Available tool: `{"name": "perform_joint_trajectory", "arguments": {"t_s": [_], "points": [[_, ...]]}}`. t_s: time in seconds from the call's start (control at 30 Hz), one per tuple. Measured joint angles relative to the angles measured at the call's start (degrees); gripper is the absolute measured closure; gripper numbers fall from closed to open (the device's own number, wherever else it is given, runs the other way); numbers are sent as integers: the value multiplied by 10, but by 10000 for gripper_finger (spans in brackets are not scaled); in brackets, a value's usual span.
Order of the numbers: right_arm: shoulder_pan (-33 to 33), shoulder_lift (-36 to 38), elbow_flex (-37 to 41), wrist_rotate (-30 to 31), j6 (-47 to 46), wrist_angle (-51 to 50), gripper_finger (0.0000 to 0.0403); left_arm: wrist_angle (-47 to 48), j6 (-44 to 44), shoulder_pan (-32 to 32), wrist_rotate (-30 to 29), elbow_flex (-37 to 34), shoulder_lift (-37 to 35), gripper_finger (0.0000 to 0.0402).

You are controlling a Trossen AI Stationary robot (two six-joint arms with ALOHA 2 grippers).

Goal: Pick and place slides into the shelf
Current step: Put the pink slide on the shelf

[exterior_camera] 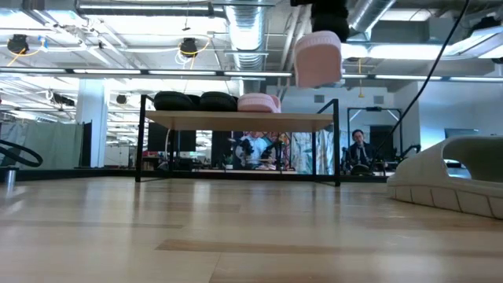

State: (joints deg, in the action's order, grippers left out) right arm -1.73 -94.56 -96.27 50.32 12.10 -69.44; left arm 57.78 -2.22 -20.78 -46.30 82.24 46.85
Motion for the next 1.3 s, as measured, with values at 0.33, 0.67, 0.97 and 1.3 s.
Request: {"name": "perform_joint_trajectory", "arguments": {"t_s": [0.33, 0.67, 0.97, 1.3], "points": [[-65, 0, 0, -94, 109, 89, 402, -19, 0, 0, 6, 0, 0, 210], [-126, 3, 68, -143, 164, 181, 402, -18, -3, 0, 3, 0, 0, 210], [-162, 3, 105, -186, 197, 254, 402, -18, -7, 0, -5, 0, 0, 210], [-188, 5, 141, -228, 214, 313, 402, -18, -7, 0, -11, 0, 0, 210]]}}
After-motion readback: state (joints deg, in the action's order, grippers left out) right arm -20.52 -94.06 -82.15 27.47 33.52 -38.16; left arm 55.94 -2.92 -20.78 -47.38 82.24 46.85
